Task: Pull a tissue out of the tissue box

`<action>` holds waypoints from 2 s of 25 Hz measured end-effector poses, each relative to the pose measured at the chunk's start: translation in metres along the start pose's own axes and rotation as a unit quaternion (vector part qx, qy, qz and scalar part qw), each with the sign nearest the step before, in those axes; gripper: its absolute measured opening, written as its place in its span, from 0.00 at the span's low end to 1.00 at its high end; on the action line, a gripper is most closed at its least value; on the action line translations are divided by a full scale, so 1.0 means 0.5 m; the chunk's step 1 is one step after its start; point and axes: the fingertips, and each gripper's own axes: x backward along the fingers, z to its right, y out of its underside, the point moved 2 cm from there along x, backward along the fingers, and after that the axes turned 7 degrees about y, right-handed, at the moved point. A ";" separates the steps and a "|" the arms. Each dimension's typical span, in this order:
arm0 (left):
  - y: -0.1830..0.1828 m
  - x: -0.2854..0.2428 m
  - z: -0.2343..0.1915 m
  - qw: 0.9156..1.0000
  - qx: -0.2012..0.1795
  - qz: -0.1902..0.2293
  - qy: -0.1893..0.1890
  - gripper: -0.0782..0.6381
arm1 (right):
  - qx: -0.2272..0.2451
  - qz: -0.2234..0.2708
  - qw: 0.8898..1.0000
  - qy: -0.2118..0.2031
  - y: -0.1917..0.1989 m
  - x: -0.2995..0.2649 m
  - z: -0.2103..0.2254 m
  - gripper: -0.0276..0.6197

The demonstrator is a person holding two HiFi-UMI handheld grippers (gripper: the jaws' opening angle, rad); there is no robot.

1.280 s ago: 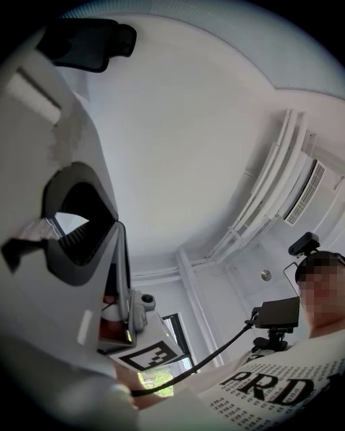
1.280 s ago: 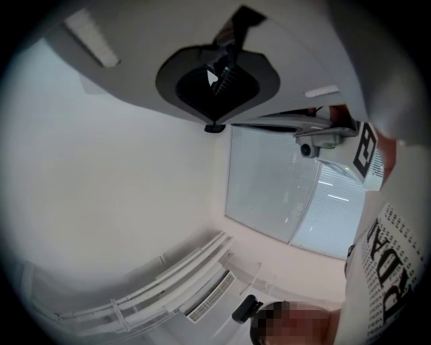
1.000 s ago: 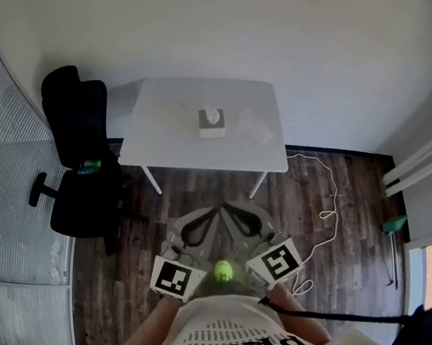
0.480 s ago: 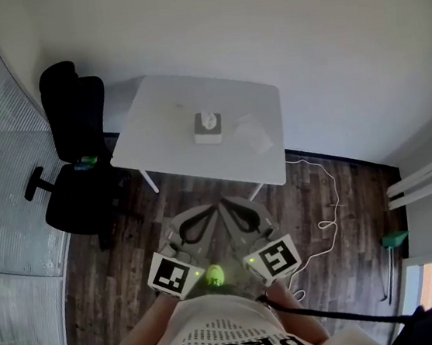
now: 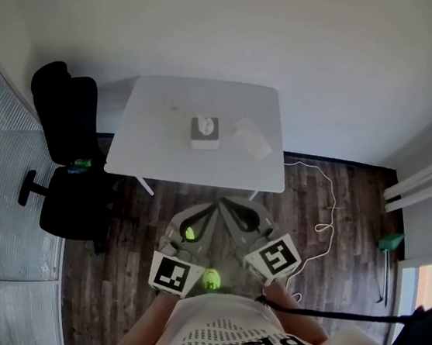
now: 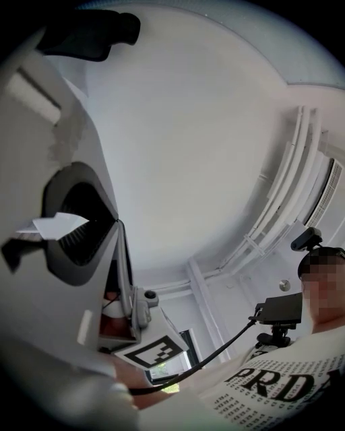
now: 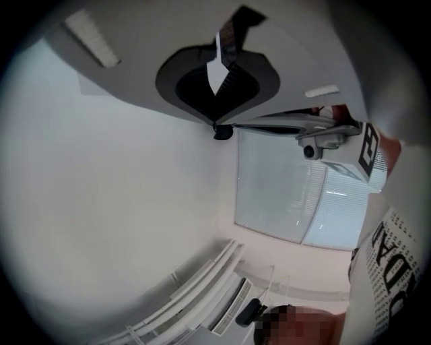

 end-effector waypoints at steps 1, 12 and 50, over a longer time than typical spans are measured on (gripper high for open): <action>0.003 -0.007 -0.009 1.000 0.000 0.001 0.002 0.10 | 0.003 -0.003 1.000 0.001 0.004 -0.009 0.007 0.06; -0.006 -0.093 -0.172 1.000 0.002 0.021 0.013 0.10 | 0.017 -0.010 1.000 0.015 -0.012 -0.167 0.091 0.06; 0.048 -0.266 -0.544 0.999 -0.004 0.000 0.046 0.10 | 0.018 -0.032 0.998 0.048 0.005 -0.528 0.250 0.06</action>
